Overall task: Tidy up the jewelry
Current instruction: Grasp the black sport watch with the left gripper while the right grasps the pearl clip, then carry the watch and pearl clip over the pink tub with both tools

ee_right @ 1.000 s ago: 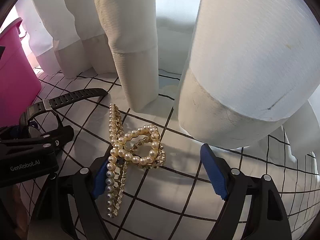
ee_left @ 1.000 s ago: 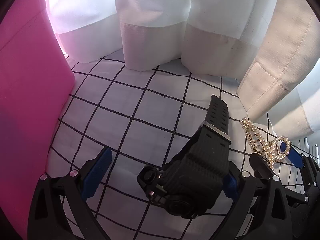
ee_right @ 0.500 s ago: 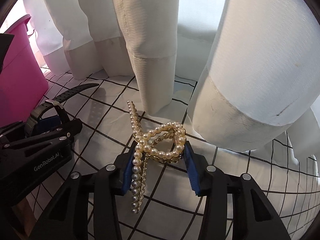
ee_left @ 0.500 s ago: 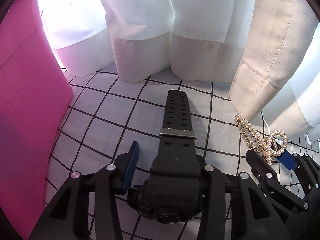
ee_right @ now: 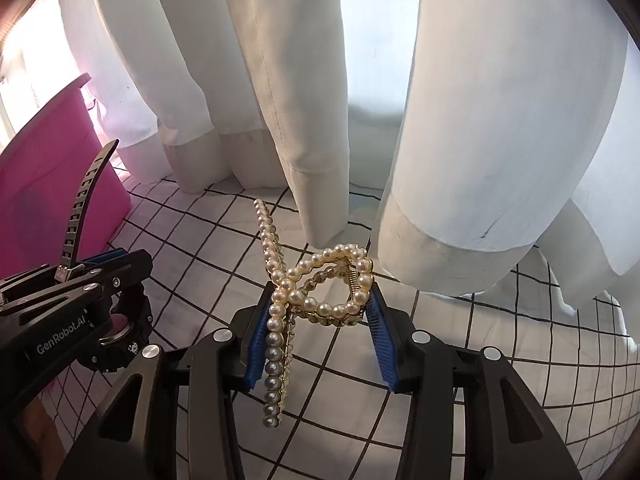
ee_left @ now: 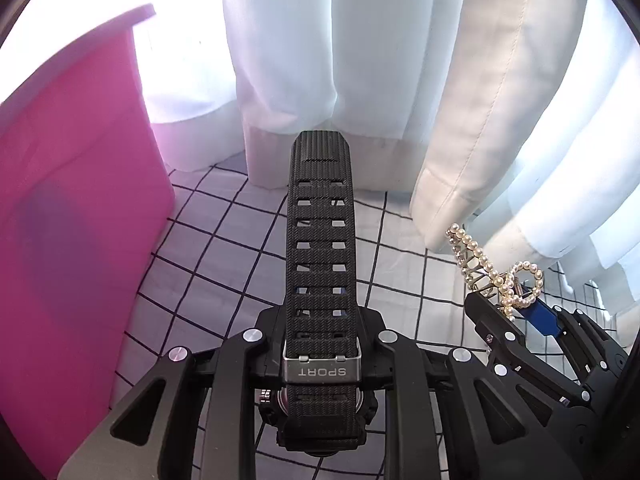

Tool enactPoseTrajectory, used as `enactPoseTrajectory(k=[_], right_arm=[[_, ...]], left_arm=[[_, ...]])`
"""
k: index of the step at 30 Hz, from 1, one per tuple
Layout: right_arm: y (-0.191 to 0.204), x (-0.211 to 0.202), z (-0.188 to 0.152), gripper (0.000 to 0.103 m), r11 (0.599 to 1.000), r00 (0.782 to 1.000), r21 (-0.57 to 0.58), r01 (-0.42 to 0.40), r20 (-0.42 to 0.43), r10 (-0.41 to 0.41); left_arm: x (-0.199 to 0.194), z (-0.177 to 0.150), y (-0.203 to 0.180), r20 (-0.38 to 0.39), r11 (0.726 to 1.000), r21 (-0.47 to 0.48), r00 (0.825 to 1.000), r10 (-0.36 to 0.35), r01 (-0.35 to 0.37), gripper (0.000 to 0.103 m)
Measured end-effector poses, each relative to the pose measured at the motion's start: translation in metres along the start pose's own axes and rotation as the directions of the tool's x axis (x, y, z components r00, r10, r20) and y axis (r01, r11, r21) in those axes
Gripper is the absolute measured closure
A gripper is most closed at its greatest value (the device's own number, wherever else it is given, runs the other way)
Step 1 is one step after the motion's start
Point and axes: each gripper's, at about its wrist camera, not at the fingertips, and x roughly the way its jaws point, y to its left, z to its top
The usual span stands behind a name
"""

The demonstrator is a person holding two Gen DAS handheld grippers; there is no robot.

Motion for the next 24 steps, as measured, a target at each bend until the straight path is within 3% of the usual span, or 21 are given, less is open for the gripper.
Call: enactPoseTrajectory(k=[4, 8, 15, 19, 24], right_arm=[[0.013, -0.045, 0.016, 0.06, 1.0, 0.998, -0.002, -0.01, 0.066, 0.011], [0.031, -0.085, 0.04, 0.06, 0.999, 0.991, -0.023, -0.035, 0.13, 0.037], [0.104, -0.133, 0.084, 0.06, 0.985, 0.964, -0.119, -0.123, 0.222, 0.147], [0.162, -0.139, 0.097, 0.06, 0.964, 0.952, -0.195, -0.181, 0.213, 0.221], [0.228, -0.129, 0.096, 0.06, 0.934, 0.949, -0.258, -0.245, 0.135, 0.286]], left_arm=[[-0.05, 0.017, 0.006, 0.07, 1.0, -0.012, 0.997, -0.026, 0.027, 0.082], [-0.107, 0.038, 0.019, 0.142, 0.999, -0.032, 0.99, -0.01, 0.014, 0.082], [-0.179, 0.07, 0.086, 0.183, 0.986, -0.132, 0.975, 0.125, -0.102, 0.082], [-0.205, 0.068, 0.137, 0.17, 0.963, -0.197, 0.961, 0.219, -0.184, 0.082], [-0.211, 0.055, 0.199, 0.102, 0.932, -0.251, 0.95, 0.294, -0.262, 0.082]])
